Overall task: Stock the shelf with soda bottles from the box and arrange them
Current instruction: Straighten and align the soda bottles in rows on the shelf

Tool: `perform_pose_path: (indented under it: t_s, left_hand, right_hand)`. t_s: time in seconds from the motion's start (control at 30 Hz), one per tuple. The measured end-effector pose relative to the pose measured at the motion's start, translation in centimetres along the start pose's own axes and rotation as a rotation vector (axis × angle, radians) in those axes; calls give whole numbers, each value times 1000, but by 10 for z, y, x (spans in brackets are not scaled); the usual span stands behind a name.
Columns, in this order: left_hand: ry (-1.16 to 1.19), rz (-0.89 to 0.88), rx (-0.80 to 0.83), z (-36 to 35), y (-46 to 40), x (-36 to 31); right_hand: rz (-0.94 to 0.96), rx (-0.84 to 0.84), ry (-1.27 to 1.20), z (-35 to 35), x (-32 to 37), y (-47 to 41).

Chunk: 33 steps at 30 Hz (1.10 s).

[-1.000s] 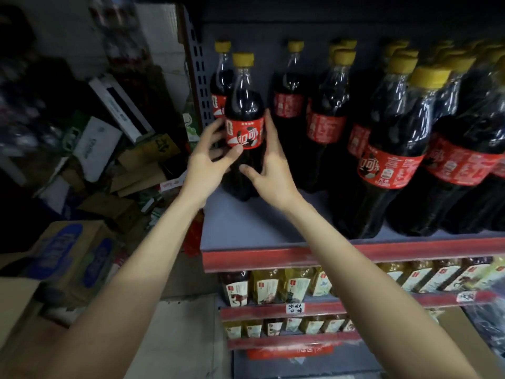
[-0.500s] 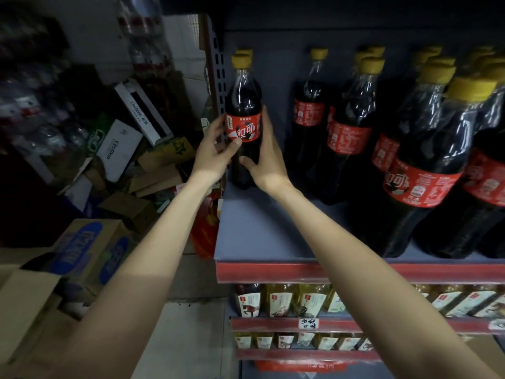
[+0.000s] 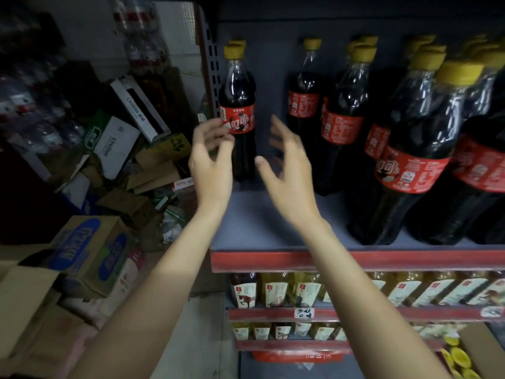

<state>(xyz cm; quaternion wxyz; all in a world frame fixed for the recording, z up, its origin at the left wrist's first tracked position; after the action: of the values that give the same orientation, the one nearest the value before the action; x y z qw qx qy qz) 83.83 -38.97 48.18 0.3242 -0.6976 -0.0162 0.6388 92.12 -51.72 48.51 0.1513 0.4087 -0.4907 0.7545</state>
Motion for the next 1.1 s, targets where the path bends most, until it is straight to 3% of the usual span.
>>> perform_pose_path:
  t_s: [0.13,0.23,0.33,0.4,0.5,0.6,0.87,1.1]
  left_hand:
    - [192,46,410,-62,59,-22]
    - [216,175,672,-107,92,-24]
    - [178,211,800,-136,112,-30]
    - [164,215,848,-149,125,-35]
    - [153,223,830,-157,132,-37]
    - [58,116,737,-147,126,-39]
    - [-134,-9,438,-46,87,-32]
    - [-246,53,259,7,40,-5]
  right_hand:
    - [226,-146,73,60,29,64]
    - [305,-303,249,102,30,99]
    - [221,-520,426,141,20,118]
    - [84,-551,449,157,10,118]
    - [-18,-424,382,158,1,107]
    - [-43,-309,434,150,2,97]
    - [-37,201,132,54,2,56]
    - [-66,340,-18,-28,-14,15]
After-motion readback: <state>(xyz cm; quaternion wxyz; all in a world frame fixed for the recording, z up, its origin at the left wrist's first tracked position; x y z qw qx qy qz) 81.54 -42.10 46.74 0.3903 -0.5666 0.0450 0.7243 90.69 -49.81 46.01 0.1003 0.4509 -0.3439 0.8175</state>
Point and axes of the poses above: each hand's wrist, its own y-axis away from the middle knuckle, its own z-axis out of the back of the hand, x = y × z, the point moved 9 cm from there along -y, towards the middle knuckle, and after that the axes turned 9 degrees about -y, right-handed, at the moved point
